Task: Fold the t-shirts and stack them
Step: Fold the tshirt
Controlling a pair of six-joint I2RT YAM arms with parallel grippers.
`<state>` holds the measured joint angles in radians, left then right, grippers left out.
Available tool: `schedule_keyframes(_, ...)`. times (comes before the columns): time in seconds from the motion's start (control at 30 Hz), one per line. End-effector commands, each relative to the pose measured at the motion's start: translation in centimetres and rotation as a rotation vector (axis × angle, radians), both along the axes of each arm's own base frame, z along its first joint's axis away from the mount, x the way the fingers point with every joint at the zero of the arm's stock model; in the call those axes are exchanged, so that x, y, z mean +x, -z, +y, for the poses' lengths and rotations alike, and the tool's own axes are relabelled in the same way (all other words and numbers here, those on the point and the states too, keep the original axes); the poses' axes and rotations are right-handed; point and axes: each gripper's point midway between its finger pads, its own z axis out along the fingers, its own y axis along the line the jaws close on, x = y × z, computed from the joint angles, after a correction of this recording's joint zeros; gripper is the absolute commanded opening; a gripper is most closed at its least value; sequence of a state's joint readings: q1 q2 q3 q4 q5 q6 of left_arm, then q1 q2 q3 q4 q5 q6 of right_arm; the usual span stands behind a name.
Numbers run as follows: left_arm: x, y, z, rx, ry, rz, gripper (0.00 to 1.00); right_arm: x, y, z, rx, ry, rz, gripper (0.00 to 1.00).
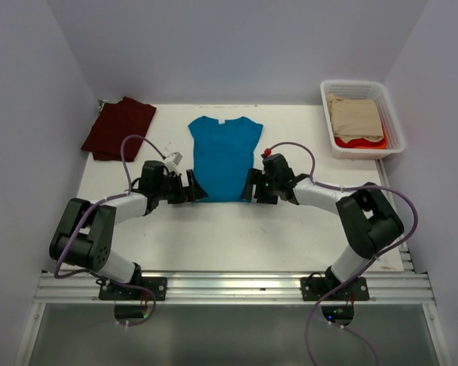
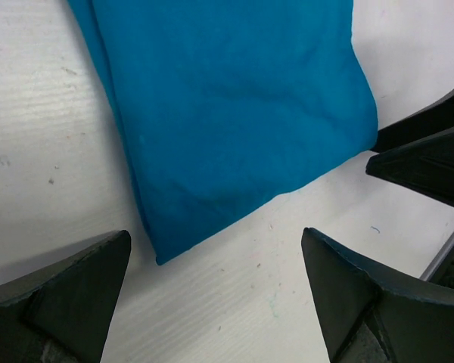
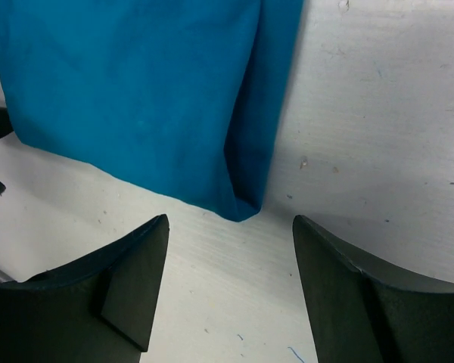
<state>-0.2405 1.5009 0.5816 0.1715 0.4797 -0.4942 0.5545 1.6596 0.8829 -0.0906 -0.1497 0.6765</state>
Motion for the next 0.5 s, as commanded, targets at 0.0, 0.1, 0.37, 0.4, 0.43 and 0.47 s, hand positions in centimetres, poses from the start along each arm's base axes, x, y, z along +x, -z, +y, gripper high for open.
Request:
schedule_keyframes(0.0, 0.0, 0.7, -0.3, -0.065, 0.017, 0.026, 1.0, 0.2, -0.2, 1.1, 0.092, -0.013, 0.007, 0.7)
schedule_keyframes(0.1, 0.1, 1.5, -0.1, -0.071, 0.011, 0.054, 1.0, 0.4, 0.4, 0.9, 0.114, -0.002, 0.022, 0.63)
schedule_keyframes(0.37, -0.7, 4.7, -0.1, -0.063, 0.018, 0.159, 1.0, 0.7, 1.7, 0.8, 0.125, 0.011, 0.035, 0.48)
schedule_keyframes(0.4, -1.1, 5.1, 0.0, -0.055, 0.018, 0.179, 1.0, 0.9, 1.8, 0.8, 0.123, 0.012, 0.035, 0.46)
schedule_keyframes(0.43, -1.3, 5.3, 0.1, -0.046, 0.014, 0.186, 1.0, 0.7, 2.1, 0.9, 0.121, 0.01, 0.041, 0.45)
schedule_keyframes(0.47, -1.4, 5.4, 0.2, -0.04, 0.01, 0.191, 1.0, 0.8, 2.1, 0.9, 0.122, 0.011, 0.042, 0.43)
